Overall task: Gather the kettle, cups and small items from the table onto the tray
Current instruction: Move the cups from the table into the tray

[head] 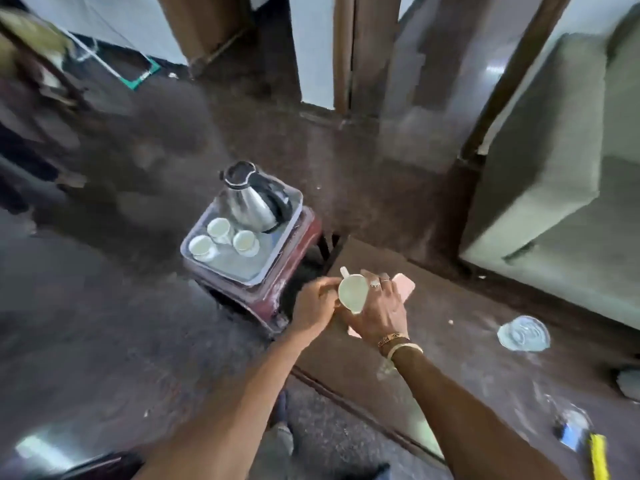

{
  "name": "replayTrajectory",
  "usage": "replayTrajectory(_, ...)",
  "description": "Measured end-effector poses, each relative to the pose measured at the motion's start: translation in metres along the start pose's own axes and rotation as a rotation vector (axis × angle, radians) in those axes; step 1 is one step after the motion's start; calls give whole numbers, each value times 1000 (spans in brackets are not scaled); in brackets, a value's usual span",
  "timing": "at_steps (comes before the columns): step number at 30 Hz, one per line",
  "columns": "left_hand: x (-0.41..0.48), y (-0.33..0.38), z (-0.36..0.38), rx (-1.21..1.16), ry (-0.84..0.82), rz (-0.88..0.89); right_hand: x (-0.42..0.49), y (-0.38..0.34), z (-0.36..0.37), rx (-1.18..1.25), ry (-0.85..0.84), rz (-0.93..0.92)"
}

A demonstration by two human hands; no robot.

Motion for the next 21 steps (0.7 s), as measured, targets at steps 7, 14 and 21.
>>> replayTrajectory(7,16,-30,-147,-110,165,-10,59,-133,56,-59,-104,-127)
replayTrajectory(14,46,-72,-253,-50,221,-52,117,-228,132,-100,-257,-220)
replayTrajectory(21,88,-105,-309,256,173,-87,179,-267,214,-201,-436,-221)
Point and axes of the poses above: each hand's wrist, its own x-axis towards the middle knuckle, its own z-axis out of the palm, y = z × x, the point moved 10 cm from there along x, towards the middle knuckle, and after that the axes turned 9 degrees about -y, right-handed, at the moved point
